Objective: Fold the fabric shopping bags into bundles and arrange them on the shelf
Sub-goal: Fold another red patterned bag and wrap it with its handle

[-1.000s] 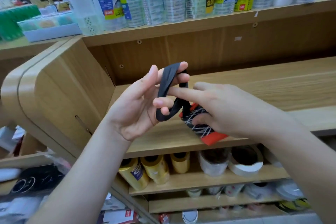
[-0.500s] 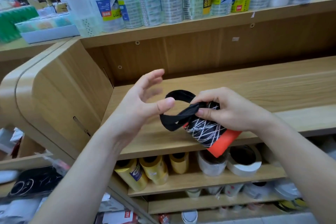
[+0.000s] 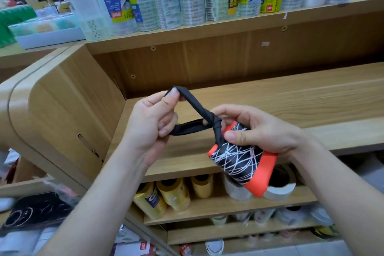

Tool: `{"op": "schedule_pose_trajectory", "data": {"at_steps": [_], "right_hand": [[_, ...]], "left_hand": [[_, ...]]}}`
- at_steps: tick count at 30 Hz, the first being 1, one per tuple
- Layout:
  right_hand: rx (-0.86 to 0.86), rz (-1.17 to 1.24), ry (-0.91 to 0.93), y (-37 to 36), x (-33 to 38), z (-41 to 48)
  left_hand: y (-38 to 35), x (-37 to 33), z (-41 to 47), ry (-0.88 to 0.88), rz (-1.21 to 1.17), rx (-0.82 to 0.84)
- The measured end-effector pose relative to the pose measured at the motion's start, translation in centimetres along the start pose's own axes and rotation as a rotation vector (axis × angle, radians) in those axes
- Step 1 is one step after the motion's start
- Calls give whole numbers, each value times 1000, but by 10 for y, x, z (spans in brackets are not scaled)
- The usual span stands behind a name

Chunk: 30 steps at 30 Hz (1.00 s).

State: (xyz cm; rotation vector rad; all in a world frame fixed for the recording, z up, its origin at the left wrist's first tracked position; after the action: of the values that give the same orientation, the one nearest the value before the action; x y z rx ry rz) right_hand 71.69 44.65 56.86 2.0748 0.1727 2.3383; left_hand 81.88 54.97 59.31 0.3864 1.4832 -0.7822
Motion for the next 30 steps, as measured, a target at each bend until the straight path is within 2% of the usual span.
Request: {"op": "schedule_pose_trajectory", "data": {"at_steps": [3,8,11,15,19,25,27,30], "right_hand": [[-56,-207,-14,9,6,-10],[-58,-985,20,-10,34,-6],[-63,-1225,9,-15,42,-3],[-66,-1218,-39,-14,37,-1],[-117,-1201,-19,-10,31,0],[-331,-1001,304,-7,49,-10],[-397,-978,395,-8,57,-15],[-465,-922,508,-11,69,-24]], "left_hand": [[5,14,-2,125,53,-39],[-10,26,-5,254,85,35],[-19,25,-9,270,101,80],[-11,14,-7,159,138,7],[-6,15,-7,96,9,-41],[-14,58,-17,377,-443,-81],[-24,67,-22,454,-430,-58],[-31,72,-26,471,-277,-55]]}}
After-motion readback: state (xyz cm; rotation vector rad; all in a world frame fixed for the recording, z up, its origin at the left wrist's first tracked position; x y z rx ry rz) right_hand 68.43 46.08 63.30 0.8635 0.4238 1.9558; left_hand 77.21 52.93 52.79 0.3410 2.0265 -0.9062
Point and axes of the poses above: each hand's wrist, its own z-axis towards the middle knuckle, its own y-axis out of the back of the hand, x = y × z, the point moved 10 cm from there along z, towards the middle knuckle, and after that the axes turned 2 degrees about -x, right-handed, at the moved point
